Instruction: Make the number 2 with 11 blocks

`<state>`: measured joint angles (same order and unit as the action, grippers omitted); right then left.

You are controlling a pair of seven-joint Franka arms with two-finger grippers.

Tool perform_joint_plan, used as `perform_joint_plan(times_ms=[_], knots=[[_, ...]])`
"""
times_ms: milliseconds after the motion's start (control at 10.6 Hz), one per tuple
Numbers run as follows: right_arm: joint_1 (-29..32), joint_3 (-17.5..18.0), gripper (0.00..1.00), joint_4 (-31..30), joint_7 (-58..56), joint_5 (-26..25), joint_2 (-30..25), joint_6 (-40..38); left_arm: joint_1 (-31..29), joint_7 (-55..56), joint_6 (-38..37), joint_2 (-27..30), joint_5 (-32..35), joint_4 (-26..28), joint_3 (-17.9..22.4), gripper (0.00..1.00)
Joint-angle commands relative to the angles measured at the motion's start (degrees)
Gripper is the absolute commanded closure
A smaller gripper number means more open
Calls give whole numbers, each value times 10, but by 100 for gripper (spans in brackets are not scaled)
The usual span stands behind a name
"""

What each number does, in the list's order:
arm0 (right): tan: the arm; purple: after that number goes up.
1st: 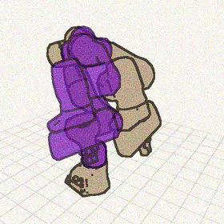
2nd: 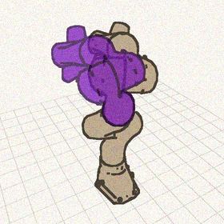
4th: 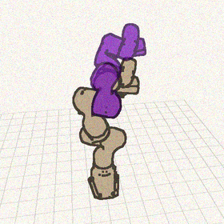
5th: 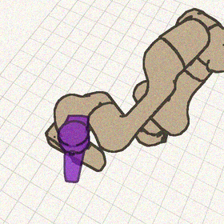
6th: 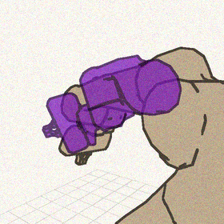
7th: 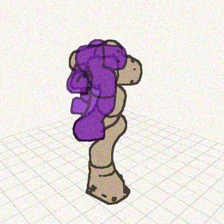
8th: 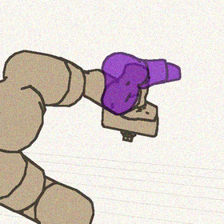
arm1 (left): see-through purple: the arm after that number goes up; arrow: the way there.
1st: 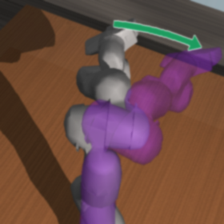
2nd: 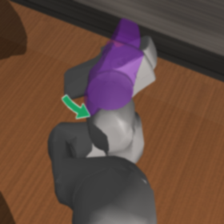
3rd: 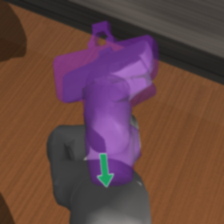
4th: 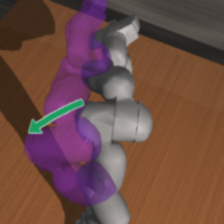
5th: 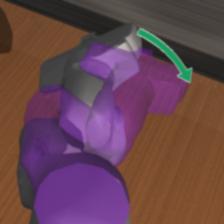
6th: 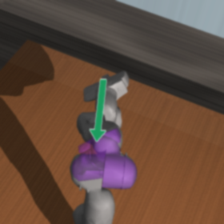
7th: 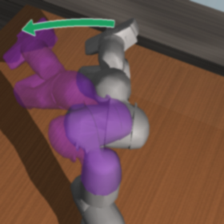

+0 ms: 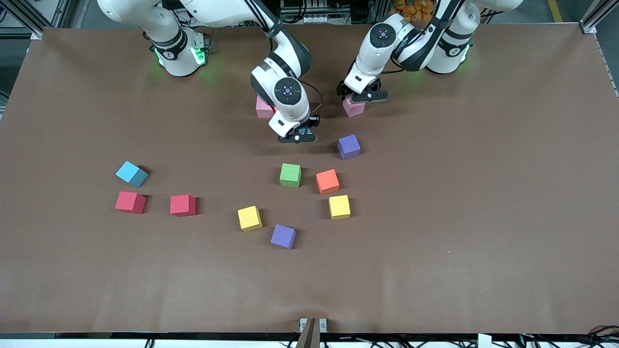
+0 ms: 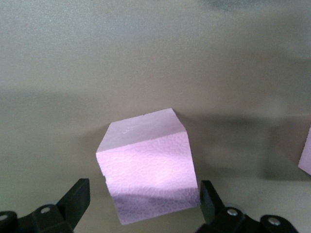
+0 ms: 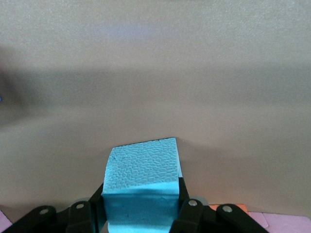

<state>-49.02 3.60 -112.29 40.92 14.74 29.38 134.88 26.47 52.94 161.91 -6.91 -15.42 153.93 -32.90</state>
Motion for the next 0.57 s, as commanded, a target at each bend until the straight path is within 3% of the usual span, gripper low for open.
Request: perform_joint_plan(times_ms=[0, 95, 189, 378, 473], knots=[[-5, 0, 100, -6, 17, 6, -3, 12, -5, -18, 42, -31, -9, 2, -3, 0], [-9, 0, 100, -6, 17, 6, -3, 12, -5, -20, 59, -42, -9, 2, -3, 1], [-9, 0, 100, -6, 17, 6, -3, 13, -5, -20, 62, -46, -9, 1, -2, 16], [-13, -1, 100, -6, 29, 6, -3, 13, -7, -20, 62, -45, -9, 1, -2, 72], [-13, 0, 100, -6, 29, 6, -3, 13, -7, -20, 62, -45, -9, 1, -2, 93]])
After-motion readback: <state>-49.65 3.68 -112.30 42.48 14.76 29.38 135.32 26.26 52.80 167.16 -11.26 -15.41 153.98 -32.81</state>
